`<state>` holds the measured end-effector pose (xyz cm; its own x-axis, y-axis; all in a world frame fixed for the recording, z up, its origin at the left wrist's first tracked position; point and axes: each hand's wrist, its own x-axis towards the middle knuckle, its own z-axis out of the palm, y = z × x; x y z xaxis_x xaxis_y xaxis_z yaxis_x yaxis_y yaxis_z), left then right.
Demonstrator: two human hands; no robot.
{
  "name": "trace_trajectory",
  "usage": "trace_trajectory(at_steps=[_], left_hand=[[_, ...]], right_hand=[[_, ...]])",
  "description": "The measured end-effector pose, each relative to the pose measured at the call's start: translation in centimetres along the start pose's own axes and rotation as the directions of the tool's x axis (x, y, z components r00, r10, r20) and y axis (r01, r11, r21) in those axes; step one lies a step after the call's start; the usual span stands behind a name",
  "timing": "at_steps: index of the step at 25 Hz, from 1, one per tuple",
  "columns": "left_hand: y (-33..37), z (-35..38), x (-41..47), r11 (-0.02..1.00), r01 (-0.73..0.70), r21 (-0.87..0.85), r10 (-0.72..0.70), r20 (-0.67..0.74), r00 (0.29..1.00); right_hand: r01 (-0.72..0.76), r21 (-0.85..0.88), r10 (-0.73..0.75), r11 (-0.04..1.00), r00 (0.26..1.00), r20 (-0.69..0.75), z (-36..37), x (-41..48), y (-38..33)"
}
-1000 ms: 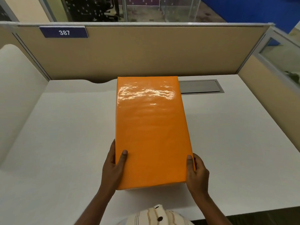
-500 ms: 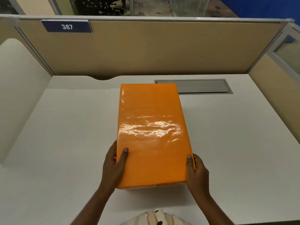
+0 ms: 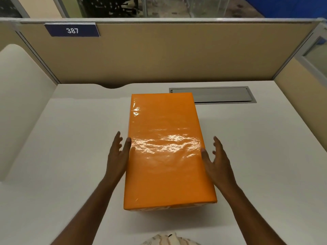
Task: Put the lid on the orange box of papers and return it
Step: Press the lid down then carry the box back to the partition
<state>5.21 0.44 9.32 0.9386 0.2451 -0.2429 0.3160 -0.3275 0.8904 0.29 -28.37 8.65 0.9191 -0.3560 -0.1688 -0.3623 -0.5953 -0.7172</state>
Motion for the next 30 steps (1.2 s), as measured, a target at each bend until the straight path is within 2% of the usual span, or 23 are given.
trace_trajectory(at_steps=[3, 8, 12, 15, 20, 25, 27, 30], left_hand=[[1.7, 1.1, 4.2, 1.0, 0.015, -0.027, -0.014, 0.041, 0.999], [2.9, 1.7, 7.9, 0.984, 0.09, -0.153, -0.065, 0.158, 0.985], [1.8, 2.2, 8.2, 0.989, 0.053, -0.139, -0.034, 0.136, 0.99], [1.5, 2.6, 8.4, 0.995, 0.012, -0.102, 0.0, 0.116, 0.993], [1.6, 3.0, 8.3, 0.988, -0.126, -0.089, 0.134, 0.096, 0.986], [1.4, 3.3, 8.5, 0.985, -0.172, 0.001, 0.171, 0.089, 0.981], [1.3, 3.4, 8.8, 0.975, -0.203, 0.087, 0.195, 0.095, 0.976], [1.2, 3.5, 9.2, 0.97, -0.194, 0.143, 0.181, 0.102, 0.978]], right_hand=[[0.102, 0.05, -0.102, 0.994, 0.995, 0.014, 1.2, 5.1, -3.1], [0.057, 0.112, -0.062, 0.992, 0.997, 0.039, 2.6, 10.6, -5.8], [0.082, 0.055, -0.085, 0.995, 0.995, 0.055, 3.8, 11.0, -5.1], [0.078, -0.016, -0.078, 0.997, 0.997, 0.021, 4.5, 11.1, -4.6], [0.114, -0.136, -0.123, 0.984, 0.991, -0.061, 5.1, 11.1, -4.5], [0.116, -0.228, -0.137, 0.967, 0.987, -0.078, 5.4, 10.9, -4.7], [0.107, -0.241, -0.13, 0.965, 0.988, -0.081, 5.3, 10.9, -4.8], [0.111, -0.259, -0.127, 0.96, 0.991, -0.045, 4.9, 10.9, -5.1]])
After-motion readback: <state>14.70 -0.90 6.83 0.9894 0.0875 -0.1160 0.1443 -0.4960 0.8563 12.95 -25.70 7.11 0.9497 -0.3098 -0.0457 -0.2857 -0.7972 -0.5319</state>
